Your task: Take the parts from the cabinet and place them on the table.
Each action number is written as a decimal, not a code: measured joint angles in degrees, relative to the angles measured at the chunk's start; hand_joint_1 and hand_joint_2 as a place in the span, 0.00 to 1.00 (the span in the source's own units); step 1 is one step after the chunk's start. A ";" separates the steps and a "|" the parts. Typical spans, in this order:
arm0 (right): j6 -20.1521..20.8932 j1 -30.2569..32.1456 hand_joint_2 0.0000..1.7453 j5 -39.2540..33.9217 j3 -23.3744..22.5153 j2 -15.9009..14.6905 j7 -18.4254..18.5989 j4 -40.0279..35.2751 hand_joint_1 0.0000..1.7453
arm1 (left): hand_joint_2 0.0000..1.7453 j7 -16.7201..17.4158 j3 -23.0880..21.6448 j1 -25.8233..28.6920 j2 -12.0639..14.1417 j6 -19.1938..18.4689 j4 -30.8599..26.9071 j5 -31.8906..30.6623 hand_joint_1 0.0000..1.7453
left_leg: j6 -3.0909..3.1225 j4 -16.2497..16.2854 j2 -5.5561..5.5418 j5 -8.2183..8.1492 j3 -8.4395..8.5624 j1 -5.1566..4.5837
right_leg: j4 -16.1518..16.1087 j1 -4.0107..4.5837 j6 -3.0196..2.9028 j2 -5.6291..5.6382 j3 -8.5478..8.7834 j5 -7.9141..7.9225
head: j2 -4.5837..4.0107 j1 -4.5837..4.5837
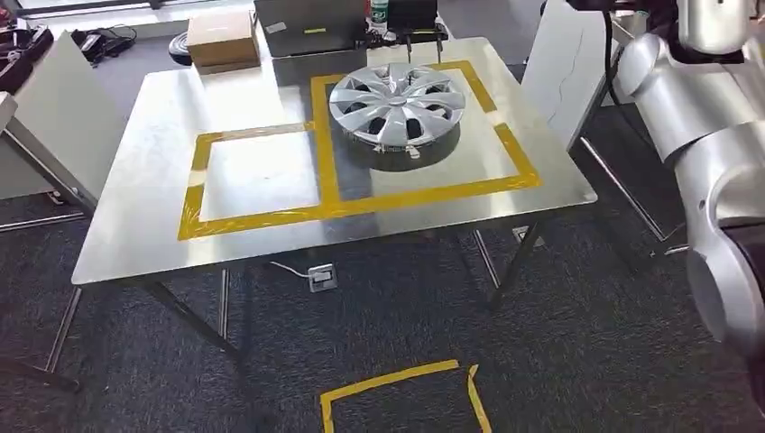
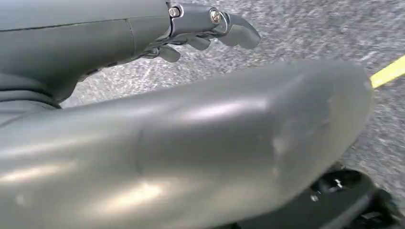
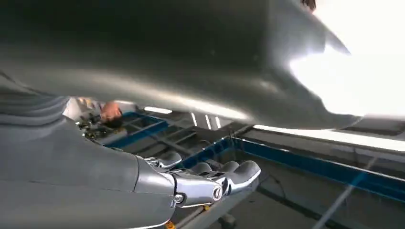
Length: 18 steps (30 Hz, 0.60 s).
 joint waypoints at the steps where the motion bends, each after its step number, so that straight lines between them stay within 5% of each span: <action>1: 0.11 0.46 0.00 -0.07 -0.02 -0.31 0.15 0.07 0.00 | 0.00 0.04 0.00 -0.10 0.07 0.00 0.00 -0.04 0.00 | -0.18 2.37 0.00 0.48 0.04 0.12 | 0.02 -0.08 0.18 0.01 -0.88 0.69 | 0.00 -0.04; 2: 0.13 1.05 0.00 -0.40 -0.20 -0.83 0.20 0.13 0.00 | 0.00 0.09 0.00 -0.20 0.09 0.00 -0.02 -0.09 0.00 | -0.30 2.54 0.00 2.29 1.06 0.20 | 0.07 -0.21 0.40 -0.02 -1.75 1.36 | 0.00 -0.04; 4: -0.15 2.28 0.00 -1.18 -0.88 -1.88 -0.40 0.20 0.00 | 0.00 0.17 0.00 -0.20 0.13 0.00 -0.04 -0.15 0.00 | -0.66 -3.90 0.02 6.48 6.93 0.46 | 0.27 -0.66 1.16 -0.14 -3.50 2.73 | 0.00 -0.02; 5: -0.31 2.44 0.00 -1.25 -1.01 -2.25 -0.53 0.20 0.00 | 0.00 0.20 0.00 -0.21 0.13 0.00 -0.04 -0.17 0.00 | -0.90 -8.91 -0.01 5.62 10.70 0.72 | 0.56 -0.70 1.61 -0.17 -4.03 3.26 | 0.00 -0.07; 6: -0.46 2.47 0.00 -1.31 -1.16 -2.47 -0.57 0.17 0.00 | 0.00 0.20 0.00 -0.24 0.09 0.00 -0.11 -0.22 0.00 | -1.12 -13.55 -0.15 2.71 14.09 0.41 | 0.71 -0.61 2.02 -0.11 -4.69 3.70 | 0.00 -0.15; 7: -0.59 2.59 0.00 -1.38 -1.47 -2.82 -0.59 0.17 0.00 | 0.00 0.22 0.00 -0.26 0.11 0.00 -0.15 -0.24 0.00 | 0.15 -14.48 -0.40 2.31 14.14 0.06 | 0.61 -0.60 2.38 -0.14 -4.60 4.24 | 0.00 -0.11; 10: -0.28 2.82 0.00 -1.44 -1.92 -3.24 -0.46 0.24 0.00 | 0.00 0.22 0.00 -0.23 0.09 0.00 -0.15 -0.24 0.00 | 1.71 -14.82 -0.34 3.26 12.97 -0.04 | -0.21 -0.76 3.67 -0.12 -4.52 5.70 | 0.00 -0.18; 11: 0.13 2.97 0.00 -1.68 -2.06 -3.58 -0.26 0.39 0.00 | 0.00 0.22 0.02 -0.37 0.11 0.00 -0.13 -0.24 0.00 | 2.32 -14.94 0.06 3.99 12.68 0.20 | 0.26 -0.94 3.87 -0.04 -4.92 4.82 | 0.00 -0.18; 13: 1.07 3.95 0.00 -2.27 -2.54 -4.90 0.64 0.70 0.00 | 0.00 0.57 0.13 -0.37 0.13 0.02 -0.20 -0.24 0.00 | 3.01 -15.09 -0.01 5.62 11.16 0.17 | 6.26 -0.86 4.26 0.02 -6.99 -2.72 | 0.00 0.13; 15: 2.01 6.34 0.00 -2.78 -3.13 -6.03 1.55 1.25 0.00 | 0.00 0.46 0.15 -0.15 0.13 0.15 -0.20 -0.06 0.00 | 3.23 -15.04 0.00 7.00 9.56 -0.05 | 15.24 -0.64 4.52 0.16 -9.09 -7.57 | 0.00 0.15; 16: 3.02 8.12 0.00 -3.44 -3.37 -6.78 2.36 1.42 0.00 | 0.00 -0.42 0.28 -0.16 0.77 1.28 -0.45 2.18 0.00 | 3.37 -15.02 -0.05 7.62 8.74 -0.08 | 18.12 -0.58 4.46 0.15 -9.39 -7.56 | 0.00 0.15; 18: 6.44 11.89 0.00 -5.49 -3.80 -8.31 2.93 1.95 0.00 | 0.00 -0.22 -2.35 -0.17 0.76 2.27 -0.66 13.36 0.00 | 3.40 -15.01 -0.29 8.98 7.00 -0.33 | 17.04 -0.14 3.70 0.26 -6.81 -4.01 | 0.00 0.46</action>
